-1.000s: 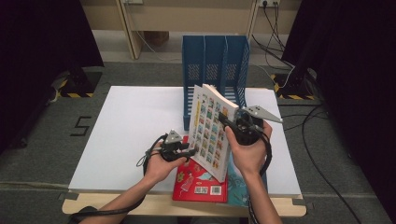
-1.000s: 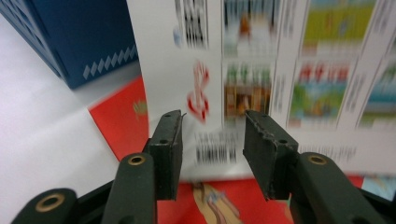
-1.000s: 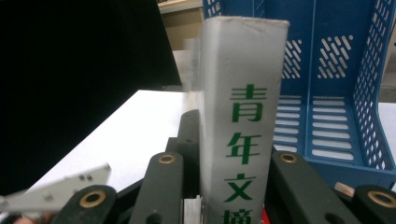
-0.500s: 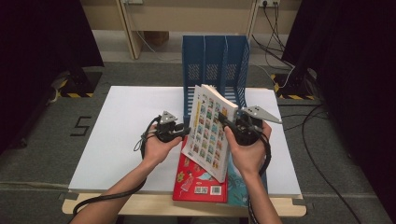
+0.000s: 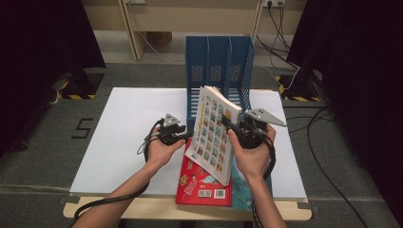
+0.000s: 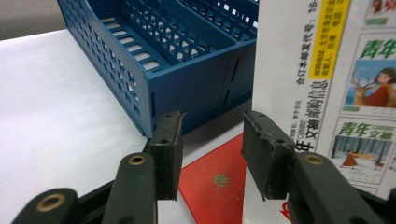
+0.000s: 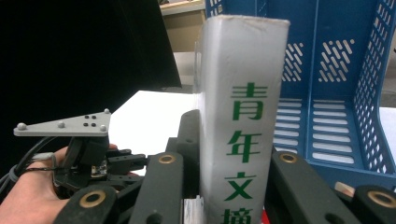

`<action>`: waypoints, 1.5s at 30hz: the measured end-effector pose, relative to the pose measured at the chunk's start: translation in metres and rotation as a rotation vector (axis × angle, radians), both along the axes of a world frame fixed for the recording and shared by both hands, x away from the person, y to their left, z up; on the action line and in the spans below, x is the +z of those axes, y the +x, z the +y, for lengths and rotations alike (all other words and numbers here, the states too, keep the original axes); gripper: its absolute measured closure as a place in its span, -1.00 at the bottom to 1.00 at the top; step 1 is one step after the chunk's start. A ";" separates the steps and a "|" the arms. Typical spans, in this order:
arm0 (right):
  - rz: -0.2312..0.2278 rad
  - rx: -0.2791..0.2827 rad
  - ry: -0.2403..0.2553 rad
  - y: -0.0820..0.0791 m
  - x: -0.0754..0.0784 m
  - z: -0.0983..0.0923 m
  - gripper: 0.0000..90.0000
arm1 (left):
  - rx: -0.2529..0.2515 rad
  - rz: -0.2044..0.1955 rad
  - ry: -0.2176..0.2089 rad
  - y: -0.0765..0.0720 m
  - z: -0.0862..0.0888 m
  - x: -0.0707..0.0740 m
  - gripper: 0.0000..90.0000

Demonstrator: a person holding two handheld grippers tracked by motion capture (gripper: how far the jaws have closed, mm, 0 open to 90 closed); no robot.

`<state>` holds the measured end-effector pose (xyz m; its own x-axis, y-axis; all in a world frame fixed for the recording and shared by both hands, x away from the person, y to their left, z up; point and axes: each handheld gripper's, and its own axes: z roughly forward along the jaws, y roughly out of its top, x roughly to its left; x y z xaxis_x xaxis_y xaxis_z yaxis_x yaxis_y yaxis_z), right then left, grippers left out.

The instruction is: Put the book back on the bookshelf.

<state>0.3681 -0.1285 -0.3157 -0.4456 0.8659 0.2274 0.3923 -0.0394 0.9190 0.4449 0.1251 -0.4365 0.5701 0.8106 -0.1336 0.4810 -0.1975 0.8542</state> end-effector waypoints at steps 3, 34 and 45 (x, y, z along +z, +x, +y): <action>-0.008 0.005 -0.009 -0.002 0.000 0.001 0.65 | -0.001 -0.006 0.011 0.002 -0.001 -0.001 0.36; -0.109 0.085 -0.043 -0.026 -0.004 0.009 0.65 | -0.033 -0.037 0.007 0.008 -0.012 0.005 0.55; -0.125 0.096 -0.051 -0.029 -0.004 0.010 0.65 | -0.026 -0.054 0.024 0.014 -0.011 0.010 0.63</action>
<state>0.3389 -0.1182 -0.3195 -0.5492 0.8269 0.1213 0.2742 0.0412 0.9608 0.4589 0.1143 -0.4262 0.5966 0.7982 -0.0833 0.4290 -0.2295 0.8736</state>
